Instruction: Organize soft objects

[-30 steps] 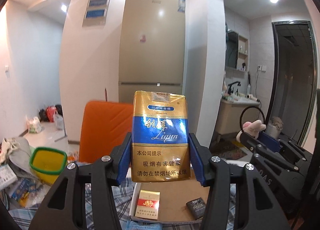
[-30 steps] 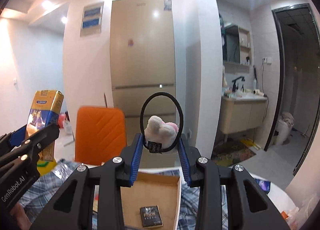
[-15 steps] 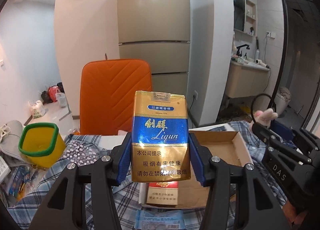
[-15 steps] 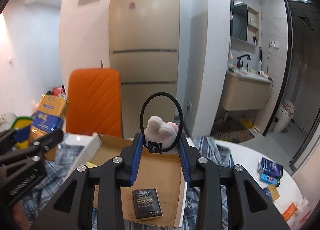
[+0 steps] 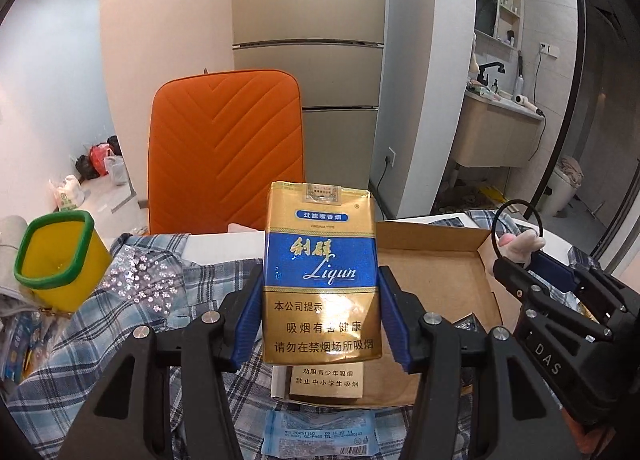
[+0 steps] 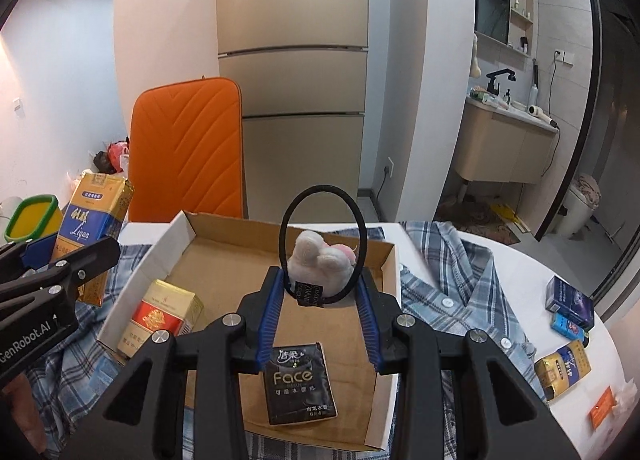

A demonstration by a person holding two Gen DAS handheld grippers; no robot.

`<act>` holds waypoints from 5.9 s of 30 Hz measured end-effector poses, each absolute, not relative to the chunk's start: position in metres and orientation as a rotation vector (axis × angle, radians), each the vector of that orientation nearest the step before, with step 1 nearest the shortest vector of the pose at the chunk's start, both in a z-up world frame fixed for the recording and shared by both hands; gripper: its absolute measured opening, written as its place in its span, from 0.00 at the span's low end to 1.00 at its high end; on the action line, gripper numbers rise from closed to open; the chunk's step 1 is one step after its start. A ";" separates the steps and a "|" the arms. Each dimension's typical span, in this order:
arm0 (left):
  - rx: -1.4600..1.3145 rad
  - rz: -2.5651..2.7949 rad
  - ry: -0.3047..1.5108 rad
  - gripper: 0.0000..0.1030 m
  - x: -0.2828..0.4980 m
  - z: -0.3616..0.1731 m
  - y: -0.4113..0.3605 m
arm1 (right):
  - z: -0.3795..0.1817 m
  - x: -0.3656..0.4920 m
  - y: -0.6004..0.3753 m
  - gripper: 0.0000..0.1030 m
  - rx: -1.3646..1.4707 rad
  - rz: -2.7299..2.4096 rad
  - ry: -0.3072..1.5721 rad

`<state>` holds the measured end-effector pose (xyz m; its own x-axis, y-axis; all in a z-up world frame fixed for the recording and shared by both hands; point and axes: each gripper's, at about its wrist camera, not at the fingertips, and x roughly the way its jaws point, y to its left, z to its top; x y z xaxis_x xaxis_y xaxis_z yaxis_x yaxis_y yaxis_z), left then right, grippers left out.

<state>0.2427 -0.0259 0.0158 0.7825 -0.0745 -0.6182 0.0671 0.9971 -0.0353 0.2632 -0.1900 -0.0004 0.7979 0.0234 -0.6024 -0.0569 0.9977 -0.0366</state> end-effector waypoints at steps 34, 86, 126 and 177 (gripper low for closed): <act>-0.040 -0.053 0.561 0.72 0.214 0.050 -0.016 | 0.031 0.240 -0.190 0.59 -0.049 0.054 0.538; -0.020 -0.034 0.294 0.99 0.016 0.031 0.004 | 0.075 0.031 -0.213 1.00 -0.017 0.049 0.196; -0.036 0.034 0.112 0.99 -0.024 -0.002 0.015 | 0.019 -0.030 -0.189 1.00 -0.153 -0.033 0.023; -0.187 -0.085 0.600 0.92 0.010 -0.006 0.034 | 0.020 0.038 -0.203 0.99 -0.010 0.311 0.566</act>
<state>0.0104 0.0339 -0.0062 0.8224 -0.1337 -0.5529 0.0252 0.9796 -0.1995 0.0375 -0.2032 0.0196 0.7986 0.2868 -0.5292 -0.2921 0.9534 0.0758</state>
